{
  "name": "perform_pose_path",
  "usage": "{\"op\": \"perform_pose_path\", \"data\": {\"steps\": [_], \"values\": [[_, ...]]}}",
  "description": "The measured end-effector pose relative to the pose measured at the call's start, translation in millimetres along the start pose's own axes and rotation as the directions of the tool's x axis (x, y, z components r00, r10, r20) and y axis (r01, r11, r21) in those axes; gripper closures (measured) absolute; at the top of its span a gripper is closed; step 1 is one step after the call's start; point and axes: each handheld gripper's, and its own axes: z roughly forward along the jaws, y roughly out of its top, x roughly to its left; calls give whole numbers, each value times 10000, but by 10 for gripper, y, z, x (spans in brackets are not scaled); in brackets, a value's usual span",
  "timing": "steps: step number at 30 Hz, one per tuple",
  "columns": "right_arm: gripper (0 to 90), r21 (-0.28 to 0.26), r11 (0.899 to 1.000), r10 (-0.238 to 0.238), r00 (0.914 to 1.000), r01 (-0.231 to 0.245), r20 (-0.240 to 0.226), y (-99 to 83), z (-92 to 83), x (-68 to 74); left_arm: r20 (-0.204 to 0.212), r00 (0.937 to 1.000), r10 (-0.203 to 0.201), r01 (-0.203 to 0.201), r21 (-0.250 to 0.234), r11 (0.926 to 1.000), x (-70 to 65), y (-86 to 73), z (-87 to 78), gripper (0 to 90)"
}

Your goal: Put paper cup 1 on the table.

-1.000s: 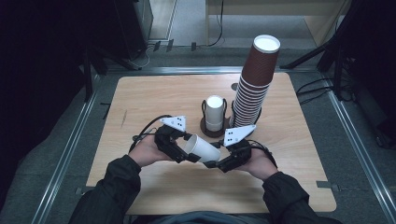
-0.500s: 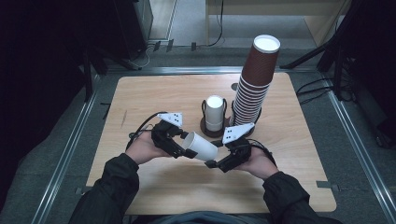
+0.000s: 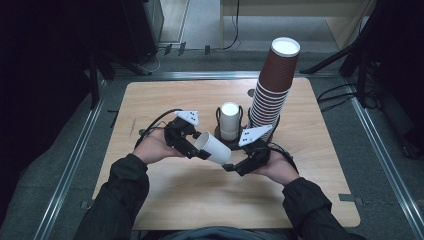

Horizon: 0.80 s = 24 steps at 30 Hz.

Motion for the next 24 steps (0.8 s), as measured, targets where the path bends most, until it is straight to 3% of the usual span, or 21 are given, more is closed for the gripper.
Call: {"op": "perform_pose_path", "data": {"steps": [6, 12, 21, 24], "values": [[233, 80, 9999, -139, 9998, 140, -156, 20, 1, -83, -309, 9990, 309, -283, 814, 9963, 43, 111, 36, 268], [231, 109, 9998, -145, 9997, 147, -176, 0, 20, -140, -501, 9983, 304, -241, 1204, 9924, 61, 124, 100, 268], [231, 157, 9991, -379, 9991, 382, -201, 24, 70, -83, -644, 9965, 525, -375, 2151, 9759, -38, 142, 260, 266], [231, 299, 9979, -572, 9977, 583, -375, 29, 118, -39, -570, 9962, 665, -524, 2209, 9739, -66, 158, 283, 265]]}}
